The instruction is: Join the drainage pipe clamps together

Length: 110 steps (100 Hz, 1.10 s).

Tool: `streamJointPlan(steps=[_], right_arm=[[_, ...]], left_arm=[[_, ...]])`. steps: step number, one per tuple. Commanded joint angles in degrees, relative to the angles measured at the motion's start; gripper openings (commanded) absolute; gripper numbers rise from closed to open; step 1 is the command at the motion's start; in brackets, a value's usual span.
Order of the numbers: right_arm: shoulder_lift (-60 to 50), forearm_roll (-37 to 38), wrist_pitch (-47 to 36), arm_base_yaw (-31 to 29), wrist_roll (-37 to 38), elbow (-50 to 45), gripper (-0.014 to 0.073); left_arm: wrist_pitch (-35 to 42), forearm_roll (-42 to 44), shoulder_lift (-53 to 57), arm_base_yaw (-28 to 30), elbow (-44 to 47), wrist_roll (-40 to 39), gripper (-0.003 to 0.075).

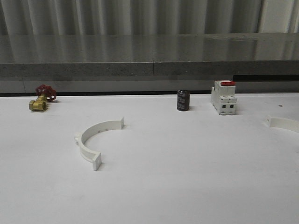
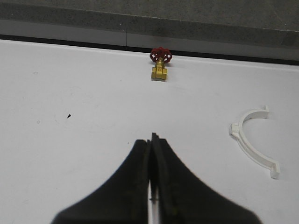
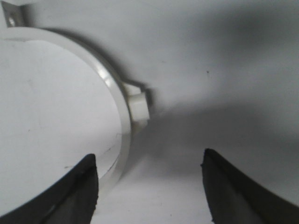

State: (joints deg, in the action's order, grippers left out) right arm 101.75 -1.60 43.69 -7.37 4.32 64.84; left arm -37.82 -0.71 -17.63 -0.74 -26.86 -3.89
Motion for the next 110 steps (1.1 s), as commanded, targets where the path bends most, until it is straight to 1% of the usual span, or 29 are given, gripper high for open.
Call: streamJointPlan(steps=[1, 17, 22, 29, 41, 46, 53, 58, 75, 87, 97, 110], right_arm=[[0.26, -0.82, 0.13, -0.5, 0.12, 3.6, 0.0488], [3.62, -1.1, 0.2, -0.5, 0.07, 6.25, 0.0486], [4.22, -1.15, 0.08, -0.5, 0.07, 6.83, 0.0463], [4.78, -1.15, -0.05, -0.5, 0.07, 7.19, 0.0386], [5.17, -1.15, -0.05, -0.5, 0.07, 7.19, 0.0183], [5.17, -1.15, -0.05, -0.5, 0.07, 7.19, 0.0114], [5.17, -1.15, -0.78, -0.5, 0.07, 7.19, 0.0046], [5.17, -1.15, -2.12, -0.5, 0.07, 7.19, 0.0018], [5.17, -1.86, 0.62, -0.5, 0.12, 7.89, 0.0008], [3.69, -1.92, 2.06, 1.11, 0.31, 8.87, 0.0008], [2.15, -1.85, 2.17, 3.22, 4.23, 9.44, 0.0008], [2.03, -1.85, 5.02, 6.51, 10.43, 11.77, 0.0008]], left_arm=[[4.8, -0.31, -0.44, 0.04, -1.52, -0.01, -0.0021], [4.8, -0.31, -0.44, 0.04, -1.52, -0.01, -0.0021], [4.8, -0.31, -0.44, 0.04, -1.52, -0.01, -0.0021], [4.8, -0.31, -0.44, 0.04, -1.52, -0.01, -0.0021], [4.8, -0.31, -0.44, 0.04, -1.52, -0.01, -0.0021], [4.8, -0.31, -0.44, 0.04, -1.52, -0.01, -0.0021], [4.8, -0.31, -0.44, 0.04, -1.52, -0.01, -0.0021], [4.8, -0.31, -0.44, 0.04, -1.52, -0.01, -0.0021], [4.8, -0.31, -0.44, 0.04, -1.52, -0.01, -0.0021], [4.8, -0.31, -0.44, 0.04, -1.52, -0.01, -0.0021], [4.8, -0.31, -0.44, 0.04, -1.52, -0.01, -0.0021], [4.8, -0.31, -0.44, 0.04, -1.52, -0.01, -0.0021]])
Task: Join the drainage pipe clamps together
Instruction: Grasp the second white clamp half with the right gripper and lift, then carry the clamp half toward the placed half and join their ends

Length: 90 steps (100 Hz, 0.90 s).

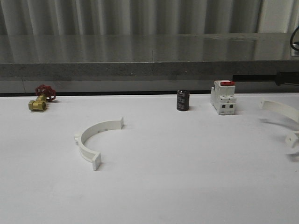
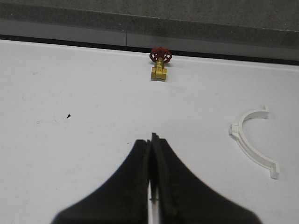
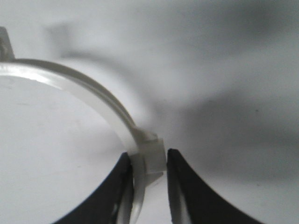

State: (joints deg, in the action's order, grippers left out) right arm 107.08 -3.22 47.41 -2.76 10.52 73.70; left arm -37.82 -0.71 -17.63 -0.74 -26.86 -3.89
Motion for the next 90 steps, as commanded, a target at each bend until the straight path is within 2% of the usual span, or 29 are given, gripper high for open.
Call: streamJointPlan(steps=[1, 19, 51, 70, 90], right_arm=[[-3.3, -0.24, 1.47, 2.11, 4.97, 3.03, 0.0008], [-3.3, -0.24, 5.16, 9.43, 13.61, 5.67, 0.0008], [-3.3, 0.8, 5.71, 24.49, 28.78, 5.84, 0.0008], [-3.22, 0.8, 3.39, 30.38, 35.37, 5.84, 0.0008], [-1.1, 2.48, 2.9, 33.32, 42.53, 7.21, 0.0008]], left_arm=[[4.8, -0.31, -0.44, 0.04, -1.52, -0.01, -0.0021], [4.8, -0.31, -0.44, 0.04, -1.52, -0.01, -0.0021], [4.8, -0.31, -0.44, 0.04, -1.52, -0.01, -0.0021], [4.8, -0.31, -0.44, 0.04, -1.52, -0.01, -0.0021], [4.8, -0.31, -0.44, 0.04, -1.52, -0.01, -0.0021]])
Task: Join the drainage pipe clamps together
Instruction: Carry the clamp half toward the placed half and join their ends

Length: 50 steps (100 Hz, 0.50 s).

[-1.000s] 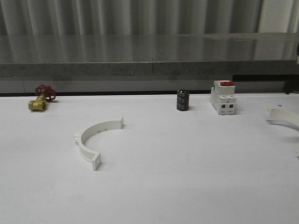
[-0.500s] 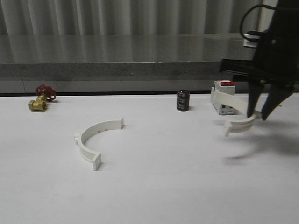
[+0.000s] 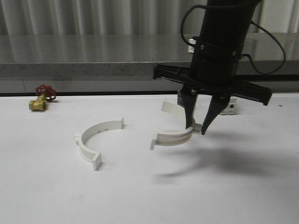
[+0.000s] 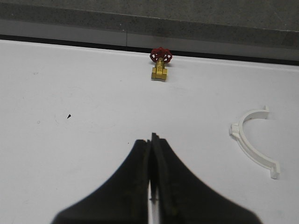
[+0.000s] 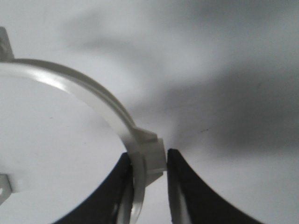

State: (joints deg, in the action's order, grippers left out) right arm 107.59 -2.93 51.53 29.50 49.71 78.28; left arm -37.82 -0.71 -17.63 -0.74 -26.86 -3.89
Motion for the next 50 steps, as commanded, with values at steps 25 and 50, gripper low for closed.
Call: streamJointPlan(steps=[25, 50], right_arm=[[3.49, 10.21, 4.96, 6.37, 10.28, 9.24, 0.0008], [9.08, 10.94, 8.64, 9.16, 10.28, 18.04, 0.0008]], left_arm=[[4.8, -0.31, -0.44, 0.04, -1.52, -0.01, -0.0021], [4.8, -0.31, -0.44, 0.04, -1.52, -0.01, -0.0021]])
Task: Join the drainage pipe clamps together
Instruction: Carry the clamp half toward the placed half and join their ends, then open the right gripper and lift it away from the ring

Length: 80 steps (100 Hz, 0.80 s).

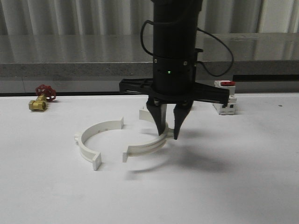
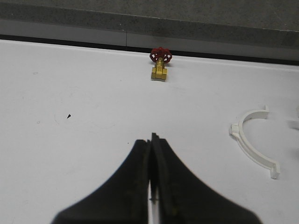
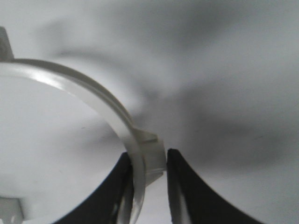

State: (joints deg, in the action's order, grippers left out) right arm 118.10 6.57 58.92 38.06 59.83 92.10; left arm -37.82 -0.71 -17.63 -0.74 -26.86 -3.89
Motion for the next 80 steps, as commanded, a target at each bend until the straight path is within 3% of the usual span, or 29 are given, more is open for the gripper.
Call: streamJointPlan(steps=[1, 59, 80], right_arm=[[-1.31, 1.44, 1.26, 0.68, 0.16, 4.44, 0.0008], [5.47, -2.08, 1.38, 1.78, 1.18, 11.43, 0.0008], [6.22, -2.26, 1.46, 1.95, 4.94, 11.42, 0.0008]], left_arm=[[4.8, -0.31, -0.44, 0.04, -1.52, -0.01, -0.0021], [4.8, -0.31, -0.44, 0.04, -1.52, -0.01, -0.0021], [4.8, -0.31, -0.44, 0.04, -1.52, -0.01, -0.0021]])
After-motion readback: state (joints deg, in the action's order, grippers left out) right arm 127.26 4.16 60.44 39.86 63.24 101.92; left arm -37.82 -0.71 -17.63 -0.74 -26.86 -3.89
